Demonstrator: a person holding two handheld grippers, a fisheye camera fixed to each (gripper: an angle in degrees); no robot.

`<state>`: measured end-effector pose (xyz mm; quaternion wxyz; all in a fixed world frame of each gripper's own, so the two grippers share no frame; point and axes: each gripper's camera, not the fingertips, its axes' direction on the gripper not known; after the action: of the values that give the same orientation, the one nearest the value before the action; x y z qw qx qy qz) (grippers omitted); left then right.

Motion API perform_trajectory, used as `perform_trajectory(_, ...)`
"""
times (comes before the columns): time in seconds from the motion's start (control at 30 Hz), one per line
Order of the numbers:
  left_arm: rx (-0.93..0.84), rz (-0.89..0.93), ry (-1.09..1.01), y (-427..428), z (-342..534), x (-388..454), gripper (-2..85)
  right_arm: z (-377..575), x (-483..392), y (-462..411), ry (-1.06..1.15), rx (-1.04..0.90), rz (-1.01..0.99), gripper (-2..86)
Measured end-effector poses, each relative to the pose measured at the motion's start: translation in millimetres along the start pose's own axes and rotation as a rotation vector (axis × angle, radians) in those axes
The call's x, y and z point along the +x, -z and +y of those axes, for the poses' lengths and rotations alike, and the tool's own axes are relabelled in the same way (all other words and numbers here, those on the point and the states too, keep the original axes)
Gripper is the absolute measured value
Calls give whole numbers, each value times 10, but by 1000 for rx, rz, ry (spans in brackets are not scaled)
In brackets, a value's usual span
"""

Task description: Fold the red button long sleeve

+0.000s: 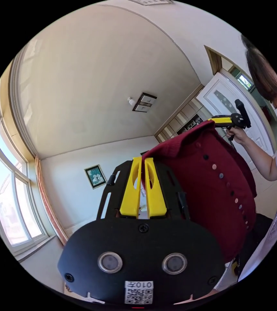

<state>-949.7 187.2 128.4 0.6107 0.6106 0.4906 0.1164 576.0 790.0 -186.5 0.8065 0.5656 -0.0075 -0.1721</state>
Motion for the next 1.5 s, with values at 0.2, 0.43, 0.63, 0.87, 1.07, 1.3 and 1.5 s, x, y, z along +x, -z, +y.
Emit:
perform_trajectory(0.2,-11,78,32,-264,170,-26,-2,93,18,-192,0,-63,24,44)
perform_trajectory(0.43,-11,426,185,-1017,523,-2,-2,534,351,-1564,-176,-355,-126,44)
perform_trajectory(0.63,56,753,437,-2270,807,302,-2,187,326,-3257,-201,-471,-154,42)
perform_trajectory(0.87,122,370,413,-2310,1471,1255,-2,-634,-1034,-3845,57,-80,-636,43)
perform_trajectory(1.07,-144,533,576,-2693,2525,2177,2,402,-2671,-3900,346,-101,-1188,44)
perform_trajectory(1.3,-513,824,473,-3195,3168,3043,36,2114,-3877,-3955,495,-603,-1428,63)
perform_trajectory(1.5,-707,1038,386,-3382,3386,3547,70,3050,-2870,-3766,114,-665,-1329,94)
